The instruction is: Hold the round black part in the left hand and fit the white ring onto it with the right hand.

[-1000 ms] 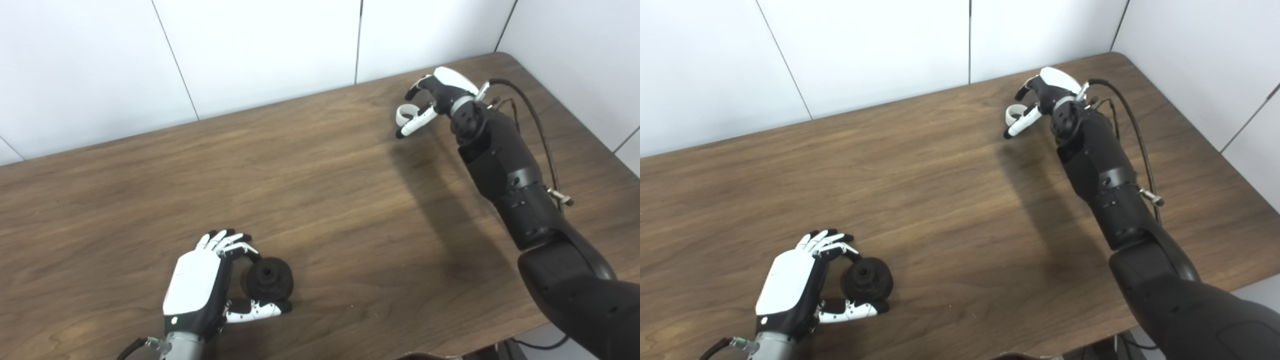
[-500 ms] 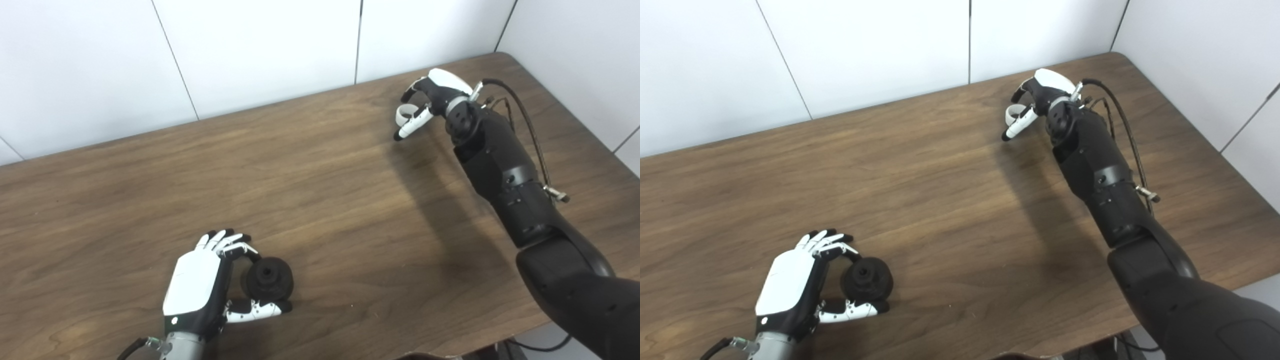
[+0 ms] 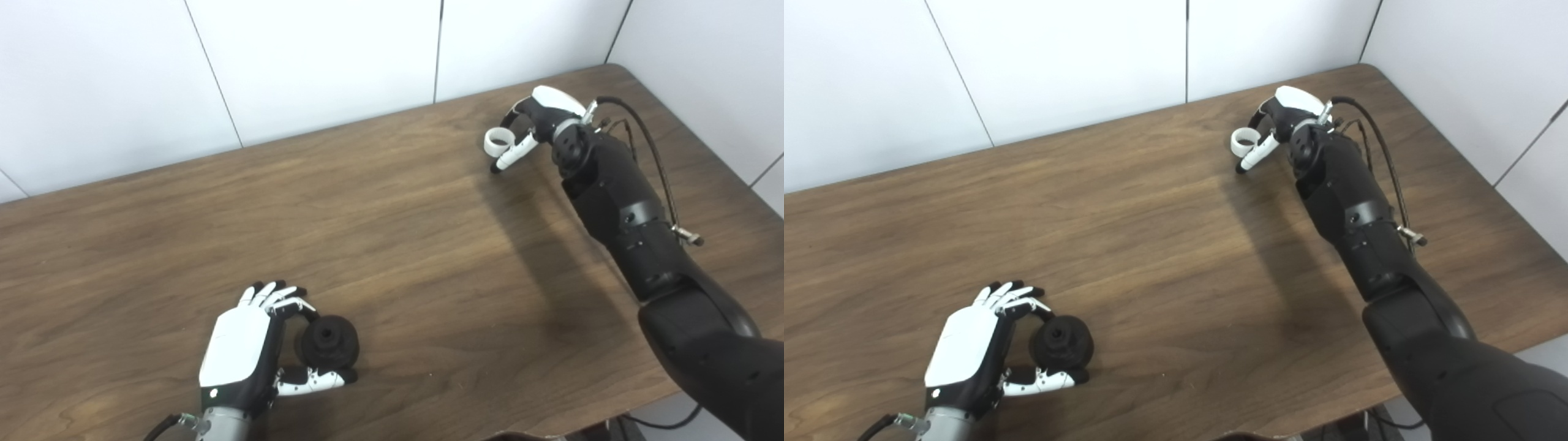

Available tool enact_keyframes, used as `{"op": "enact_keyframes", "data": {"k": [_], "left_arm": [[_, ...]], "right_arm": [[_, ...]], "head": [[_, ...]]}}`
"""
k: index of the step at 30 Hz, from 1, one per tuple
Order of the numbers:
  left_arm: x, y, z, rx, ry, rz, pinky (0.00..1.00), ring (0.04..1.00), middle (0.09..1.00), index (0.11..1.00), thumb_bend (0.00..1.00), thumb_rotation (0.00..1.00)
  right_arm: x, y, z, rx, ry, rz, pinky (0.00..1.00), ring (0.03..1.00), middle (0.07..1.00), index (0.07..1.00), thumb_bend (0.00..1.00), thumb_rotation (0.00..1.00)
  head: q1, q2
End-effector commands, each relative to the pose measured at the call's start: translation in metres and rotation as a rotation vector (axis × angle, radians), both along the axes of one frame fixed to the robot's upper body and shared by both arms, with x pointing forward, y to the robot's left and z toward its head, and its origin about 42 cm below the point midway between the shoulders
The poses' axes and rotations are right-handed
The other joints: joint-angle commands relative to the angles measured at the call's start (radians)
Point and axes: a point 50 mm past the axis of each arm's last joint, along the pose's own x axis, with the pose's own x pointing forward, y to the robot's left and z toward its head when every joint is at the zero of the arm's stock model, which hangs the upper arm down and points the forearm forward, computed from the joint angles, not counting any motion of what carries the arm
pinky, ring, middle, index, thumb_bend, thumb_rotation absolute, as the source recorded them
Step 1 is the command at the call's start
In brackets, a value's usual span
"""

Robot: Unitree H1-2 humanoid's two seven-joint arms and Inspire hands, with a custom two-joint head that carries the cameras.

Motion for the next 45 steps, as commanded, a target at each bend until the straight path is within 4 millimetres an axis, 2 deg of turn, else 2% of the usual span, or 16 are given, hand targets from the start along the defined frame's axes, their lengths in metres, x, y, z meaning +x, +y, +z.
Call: {"op": "enact_keyframes", "data": {"k": [1,6,16,26,36,39,40,41,42,45], "left_arm": [[-0.009,0.009,-0.015,0.070,0.093,0.007,0.96,0.900,0.809,0.486,0.52,0.05],[-0.009,0.010,-0.015,0.078,0.094,0.005,0.96,0.902,0.807,0.486,0.52,0.05],[-0.011,0.013,-0.015,0.077,0.099,0.003,0.97,0.903,0.805,0.486,0.52,0.05],[-0.011,0.017,-0.014,0.084,0.100,0.001,0.97,0.904,0.805,0.486,0.52,0.05],[-0.010,0.016,-0.013,0.080,0.100,-0.004,0.97,0.901,0.804,0.486,0.52,0.05],[-0.009,0.016,-0.012,0.080,0.098,-0.003,0.96,0.898,0.802,0.485,0.52,0.05],[-0.009,0.016,-0.012,0.081,0.098,-0.004,0.96,0.898,0.802,0.485,0.52,0.05],[-0.009,0.016,-0.012,0.082,0.094,-0.005,0.96,0.898,0.802,0.485,0.52,0.05],[-0.009,0.016,-0.013,0.082,0.090,-0.007,0.95,0.895,0.799,0.485,0.52,0.05],[-0.009,0.016,-0.014,0.080,0.089,-0.007,0.95,0.895,0.797,0.485,0.52,0.05]], "right_arm": [[0.011,-0.004,0.037,-0.035,-0.096,0.000,0.97,1.000,0.943,0.701,0.84,0.23],[0.010,-0.001,0.036,-0.028,-0.095,0.007,1.00,1.000,0.949,0.702,0.84,0.23],[0.009,0.003,0.031,-0.033,-0.087,0.014,0.97,1.000,0.954,0.699,0.84,0.26],[0.007,0.005,0.027,-0.024,-0.082,0.012,0.99,1.000,0.954,0.699,0.82,0.26],[0.006,0.002,0.026,-0.029,-0.081,0.008,1.00,1.000,0.943,0.682,0.80,0.24],[0.005,0.000,0.025,-0.030,-0.092,0.006,1.00,1.000,0.924,0.645,0.79,0.21],[0.005,0.000,0.025,-0.028,-0.098,0.005,1.00,0.998,0.914,0.554,0.63,0.17],[0.004,0.000,0.025,-0.025,-0.107,0.007,1.00,0.997,0.910,0.524,0.58,0.16],[0.004,0.000,0.024,-0.022,-0.118,0.009,0.98,0.982,0.883,0.499,0.54,0.14],[0.003,-0.001,0.023,-0.016,-0.131,0.014,0.95,0.960,0.855,0.488,0.52,0.13]], "head": [[0.000,0.002],[0.000,0.002],[-0.002,0.003],[-0.002,0.008],[-0.003,0.009],[-0.005,0.009],[-0.005,0.009],[-0.005,0.009],[-0.005,0.008],[-0.004,0.008]]}}
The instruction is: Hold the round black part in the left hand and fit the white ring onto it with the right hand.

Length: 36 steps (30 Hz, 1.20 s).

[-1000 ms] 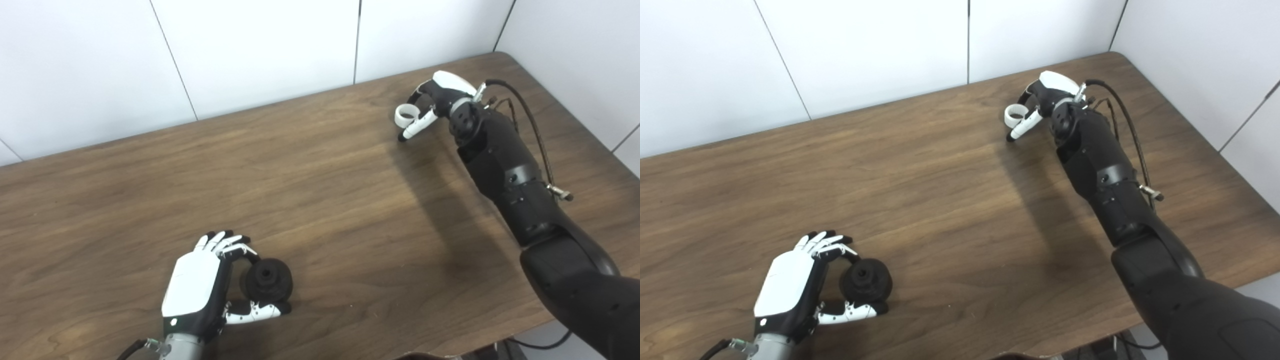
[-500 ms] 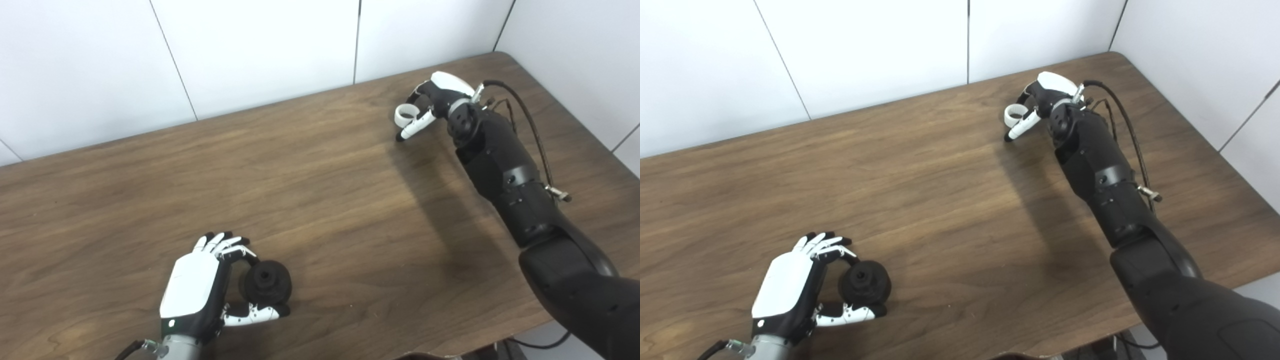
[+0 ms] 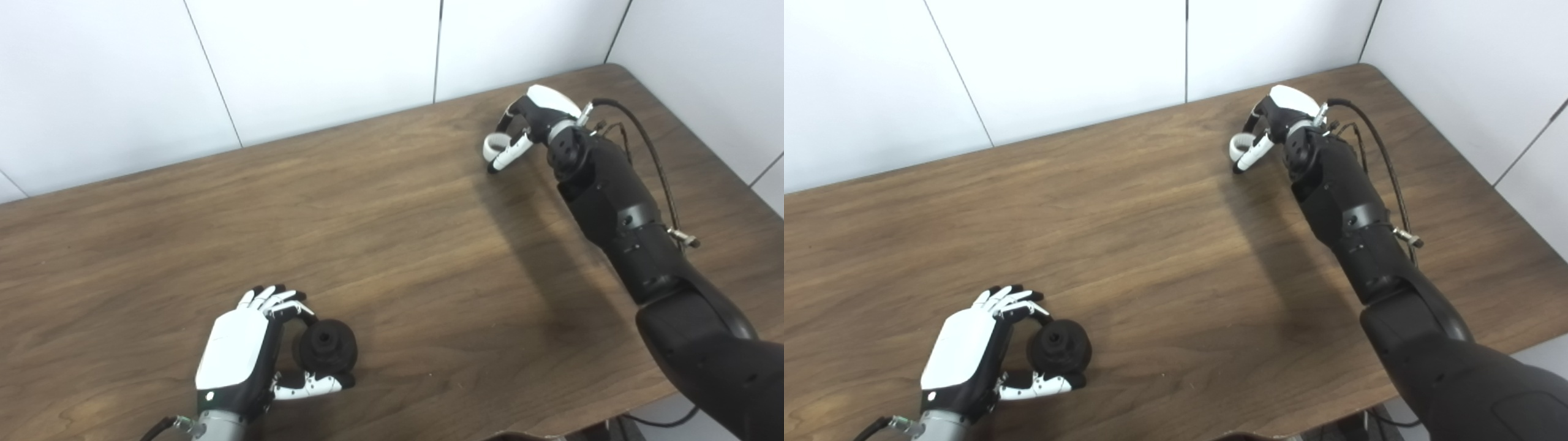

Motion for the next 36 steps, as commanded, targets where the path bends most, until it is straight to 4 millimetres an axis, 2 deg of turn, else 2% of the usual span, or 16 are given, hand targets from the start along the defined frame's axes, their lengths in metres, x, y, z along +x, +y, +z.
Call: {"op": "enact_keyframes", "data": {"k": [1,16,21,25,31,36], "left_arm": [[-0.007,0.011,-0.016,0.067,0.082,0.006,0.96,0.897,0.798,0.485,0.52,0.05],[-0.005,0.011,-0.014,0.068,0.075,0.006,0.96,0.899,0.803,0.486,0.52,0.05],[-0.005,0.010,-0.014,0.069,0.073,0.006,0.96,0.896,0.801,0.485,0.52,0.05],[-0.005,0.009,-0.014,0.070,0.082,0.004,0.96,0.901,0.803,0.485,0.52,0.05],[-0.004,0.007,-0.015,0.070,0.083,0.004,0.96,0.898,0.799,0.485,0.52,0.05],[-0.006,0.003,-0.016,0.066,0.093,0.009,0.96,0.901,0.800,0.485,0.52,0.05]], "right_arm": [[0.004,-0.008,0.025,-0.037,-0.083,-0.002,0.95,0.954,0.850,0.487,0.52,0.13],[0.001,-0.014,0.023,-0.052,-0.066,0.010,0.94,0.927,0.823,0.487,0.52,0.13],[-0.002,-0.010,0.030,-0.066,-0.086,0.040,0.96,0.941,0.846,0.487,0.52,0.13],[-0.004,0.003,0.044,-0.098,-0.114,0.109,0.99,0.943,0.844,0.487,0.52,0.13],[-0.011,0.038,0.070,-0.082,-0.162,0.228,0.97,0.926,0.846,0.487,0.52,0.14],[-0.020,0.070,0.077,-0.082,-0.164,0.332,0.99,0.925,0.843,0.487,0.52,0.14]], "head": [[-0.001,0.000],[0.000,-0.001],[0.000,-0.001],[0.005,-0.001],[0.009,0.000],[0.022,0.001]]}}
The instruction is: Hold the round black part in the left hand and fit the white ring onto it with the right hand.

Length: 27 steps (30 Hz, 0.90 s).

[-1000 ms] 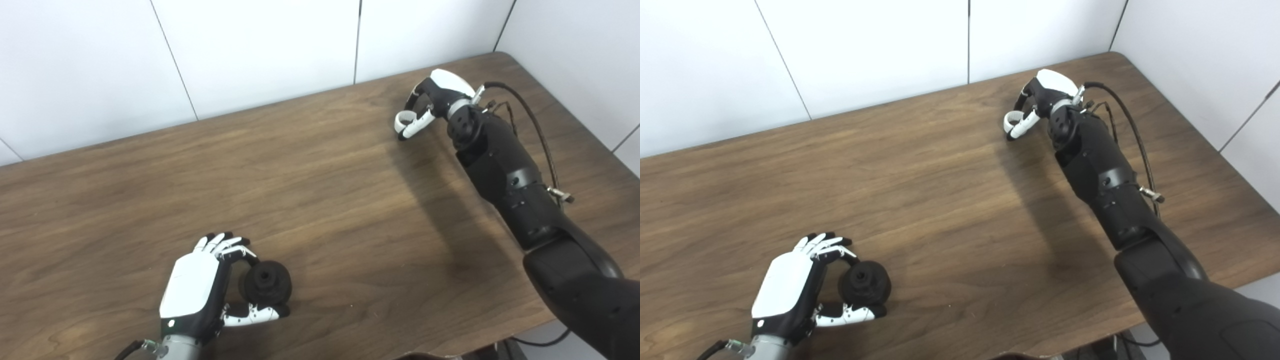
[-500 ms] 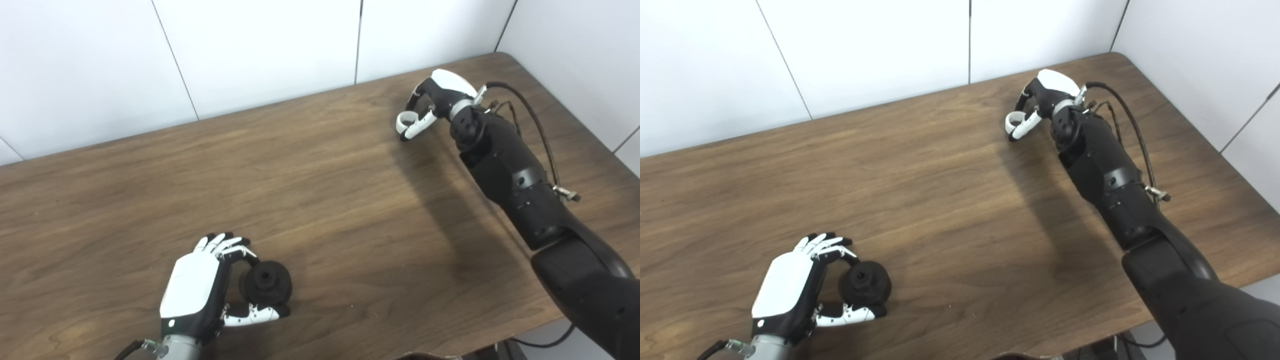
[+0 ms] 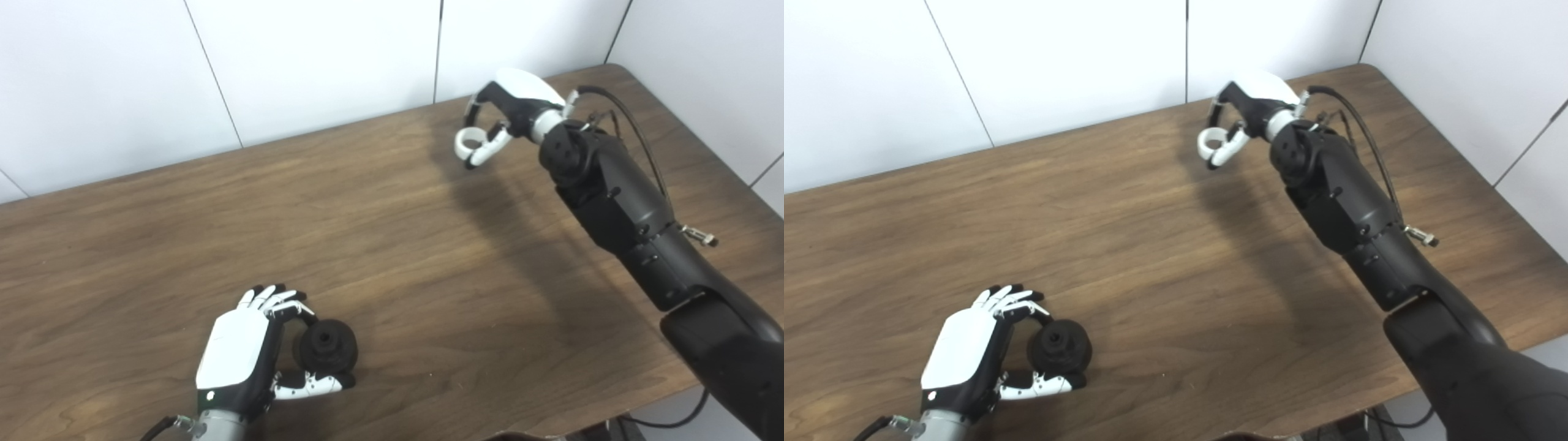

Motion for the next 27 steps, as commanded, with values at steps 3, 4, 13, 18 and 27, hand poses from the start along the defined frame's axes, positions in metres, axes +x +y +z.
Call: {"op": "enact_keyframes", "data": {"k": [3,4,13,18,27], "left_arm": [[-0.008,0.003,-0.016,0.067,0.095,0.012,0.97,0.903,0.802,0.485,0.52,0.05],[-0.008,0.002,-0.015,0.066,0.095,0.014,0.97,0.903,0.803,0.485,0.52,0.05],[-0.010,-0.007,-0.016,0.068,0.093,0.022,0.96,0.898,0.805,0.485,0.52,0.05],[-0.010,-0.015,-0.015,0.075,0.095,0.023,0.95,0.898,0.806,0.486,0.52,0.05],[-0.009,-0.028,-0.013,0.063,0.086,0.026,0.95,0.899,0.801,0.487,0.52,0.05]], "right_arm": [[-0.003,0.028,0.033,-0.033,-0.086,0.088,0.98,0.916,0.836,0.487,0.52,0.14],[-0.006,0.034,0.034,-0.033,-0.088,0.113,0.98,0.912,0.832,0.487,0.52,0.14],[-0.032,0.065,0.034,-0.018,-0.026,0.261,0.97,0.920,0.830,0.485,0.52,0.14],[-0.051,0.077,0.035,-0.018,-0.014,0.341,0.97,0.909,0.821,0.485,0.52,0.14],[-0.085,0.083,0.042,-0.003,-0.027,0.437,1.00,0.913,0.835,0.485,0.52,0.14]], "head": [[0.023,0.004],[0.028,0.004],[0.106,0.018],[0.165,0.026],[0.246,0.040]]}}
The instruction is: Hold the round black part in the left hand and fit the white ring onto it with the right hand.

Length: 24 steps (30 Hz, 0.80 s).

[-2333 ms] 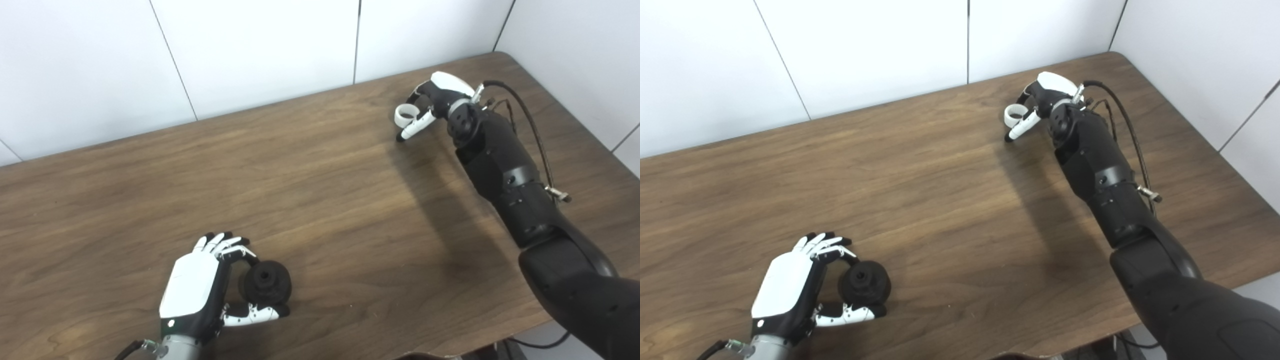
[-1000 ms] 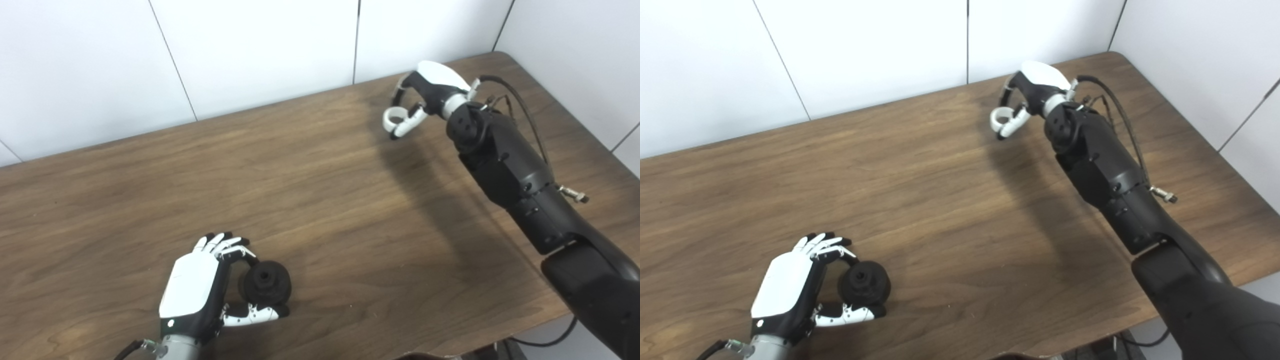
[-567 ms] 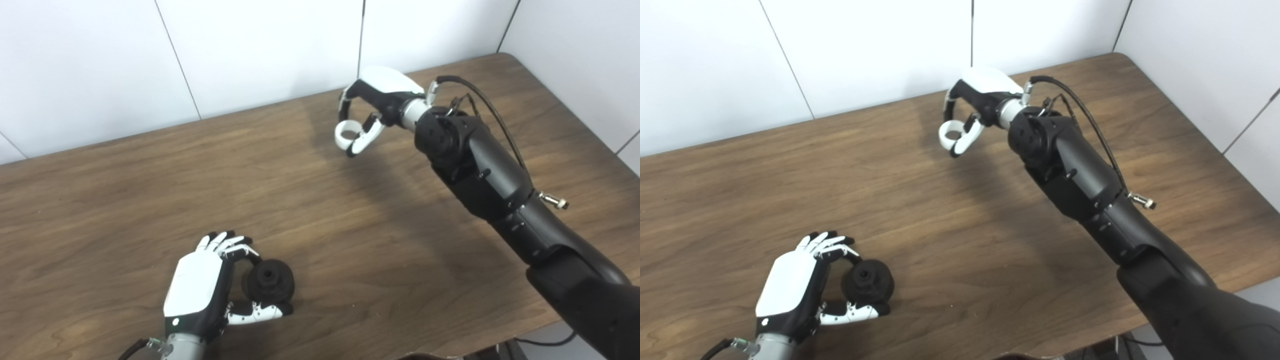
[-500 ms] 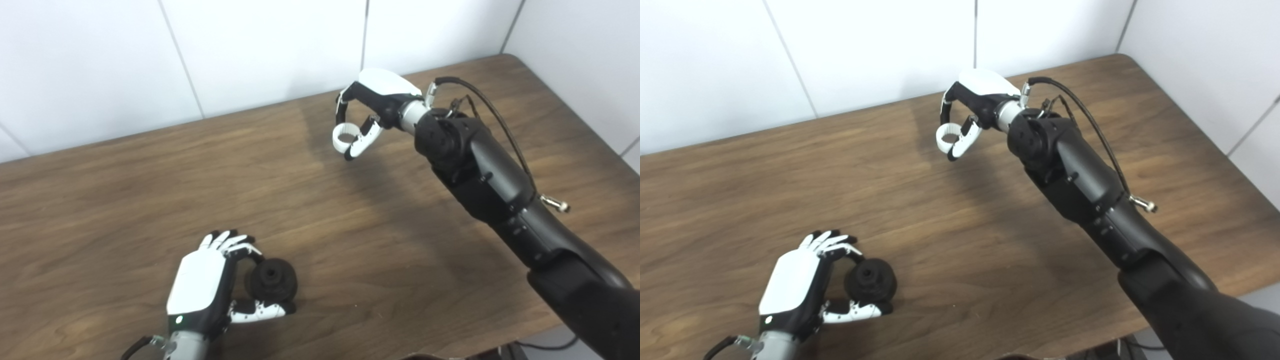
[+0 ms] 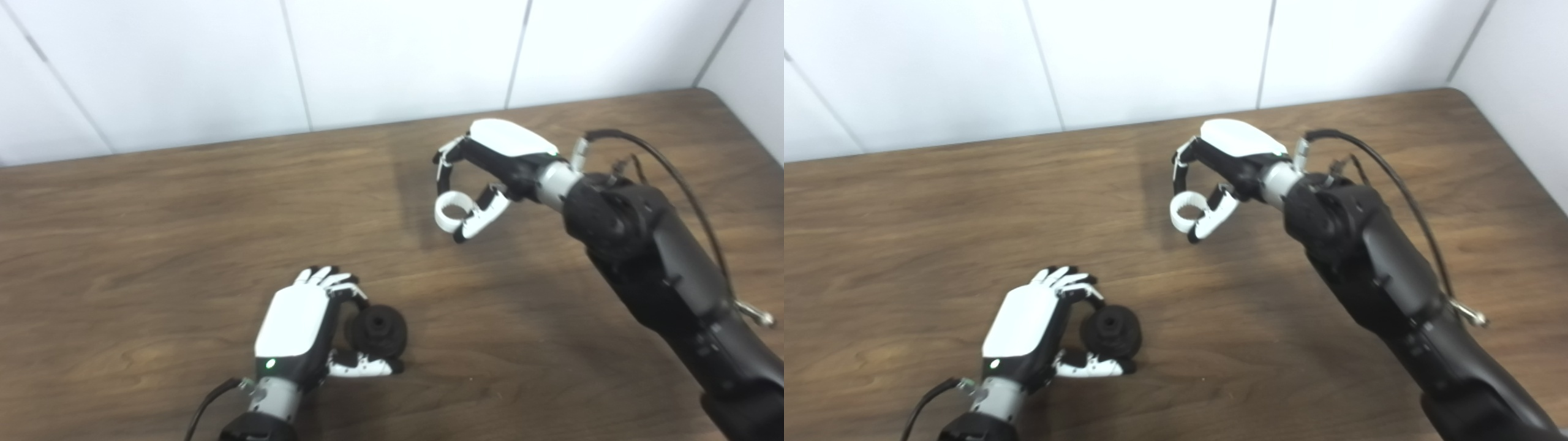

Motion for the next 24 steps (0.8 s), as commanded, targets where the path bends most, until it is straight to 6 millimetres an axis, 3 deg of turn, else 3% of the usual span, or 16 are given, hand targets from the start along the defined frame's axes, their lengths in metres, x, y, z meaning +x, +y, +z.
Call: {"op": "enact_keyframes", "data": {"k": [1,7,18,24], "left_arm": [[-0.006,-0.004,-0.014,0.040,0.083,-0.020,0.95,0.899,0.800,0.486,0.52,0.05],[-0.005,-0.010,-0.014,0.037,0.083,-0.019,0.96,0.897,0.799,0.487,0.52,0.05],[-0.005,-0.014,-0.009,0.042,0.080,-0.020,0.96,0.897,0.802,0.486,0.52,0.05],[-0.004,-0.016,-0.008,0.041,0.077,-0.018,0.96,0.897,0.805,0.486,0.52,0.05]], "right_arm": [[-0.006,-0.002,0.020,0.008,-0.068,0.029,1.00,0.918,0.836,0.485,0.52,0.14],[-0.021,-0.002,0.021,0.024,-0.060,0.089,1.00,0.937,0.846,0.484,0.52,0.14],[-0.050,0.019,0.013,0.032,-0.055,0.191,1.00,0.937,0.841,0.484,0.52,0.14],[-0.057,0.028,0.003,0.019,-0.065,0.228,0.99,0.934,0.841,0.484,0.52,0.14]], "head": [[0.003,0.002],[0.031,0.011],[0.036,0.031],[0.040,0.037]]}}
